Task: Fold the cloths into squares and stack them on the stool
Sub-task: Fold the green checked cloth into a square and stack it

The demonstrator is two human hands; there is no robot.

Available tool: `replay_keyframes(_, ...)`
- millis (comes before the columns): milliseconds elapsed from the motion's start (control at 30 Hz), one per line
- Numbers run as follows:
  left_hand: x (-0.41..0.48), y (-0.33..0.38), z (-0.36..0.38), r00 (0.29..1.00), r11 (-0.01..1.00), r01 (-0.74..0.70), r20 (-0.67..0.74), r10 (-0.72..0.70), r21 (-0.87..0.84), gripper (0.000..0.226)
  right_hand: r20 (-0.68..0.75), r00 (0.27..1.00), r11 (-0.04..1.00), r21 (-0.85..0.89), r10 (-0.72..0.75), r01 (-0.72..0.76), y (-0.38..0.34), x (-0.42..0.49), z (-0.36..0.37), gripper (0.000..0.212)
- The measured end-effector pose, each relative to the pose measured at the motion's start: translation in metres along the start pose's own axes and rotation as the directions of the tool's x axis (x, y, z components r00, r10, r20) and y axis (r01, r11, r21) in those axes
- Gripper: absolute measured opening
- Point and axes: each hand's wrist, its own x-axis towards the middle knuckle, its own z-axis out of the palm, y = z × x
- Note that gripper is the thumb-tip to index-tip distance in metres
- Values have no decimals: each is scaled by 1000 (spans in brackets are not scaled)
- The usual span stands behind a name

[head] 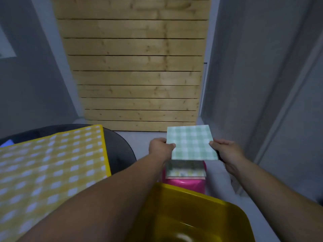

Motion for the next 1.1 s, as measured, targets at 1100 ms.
replay_keyframes(1100,29,-112,62,997,939,-33,-51,54,342,34,54,986,830,-533,-160,164,133,45,14,60)
